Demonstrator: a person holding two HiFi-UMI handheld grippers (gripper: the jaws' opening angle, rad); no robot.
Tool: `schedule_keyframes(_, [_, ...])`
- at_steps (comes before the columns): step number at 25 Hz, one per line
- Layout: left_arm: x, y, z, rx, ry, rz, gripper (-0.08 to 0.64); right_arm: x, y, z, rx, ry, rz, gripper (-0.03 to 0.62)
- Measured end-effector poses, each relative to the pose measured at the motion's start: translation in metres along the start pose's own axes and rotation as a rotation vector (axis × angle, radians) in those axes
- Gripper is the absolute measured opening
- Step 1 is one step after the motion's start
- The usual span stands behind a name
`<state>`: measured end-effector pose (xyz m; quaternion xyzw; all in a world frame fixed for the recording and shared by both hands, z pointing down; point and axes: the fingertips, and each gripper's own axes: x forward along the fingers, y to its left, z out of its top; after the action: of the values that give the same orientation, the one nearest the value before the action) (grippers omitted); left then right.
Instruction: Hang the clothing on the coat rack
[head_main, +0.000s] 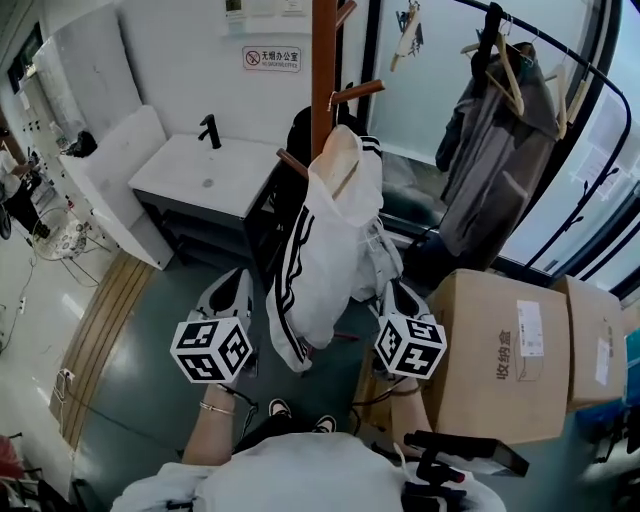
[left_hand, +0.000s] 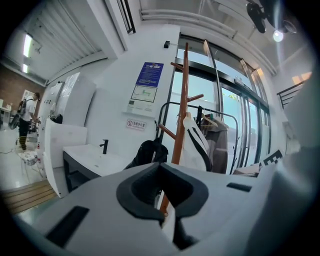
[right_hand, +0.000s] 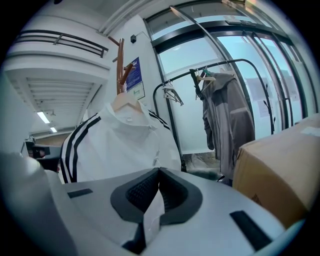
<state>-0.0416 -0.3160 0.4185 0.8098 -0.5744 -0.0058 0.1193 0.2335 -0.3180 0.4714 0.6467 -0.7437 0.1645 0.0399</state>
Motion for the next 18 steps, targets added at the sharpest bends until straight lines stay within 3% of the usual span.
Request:
schedule_keyframes(5, [0.007,0.006,-0.002,-0.011,0.018,-0.021,0.008,-0.009,-0.002,-0.012,0.011,0.021,-0.022,0.023])
schedule_keyframes(10, [0.015,0.006,0.007,-0.018,-0.003,-0.108,0.008,-0.01,0.007,-0.013,0.007,0.023,-0.052,0.023])
schedule_keyframes(18, [0.027,0.02,0.01,0.047,0.023,-0.208,0.008,-0.01,0.038,0.002,-0.006,-0.04,-0.112,0.023])
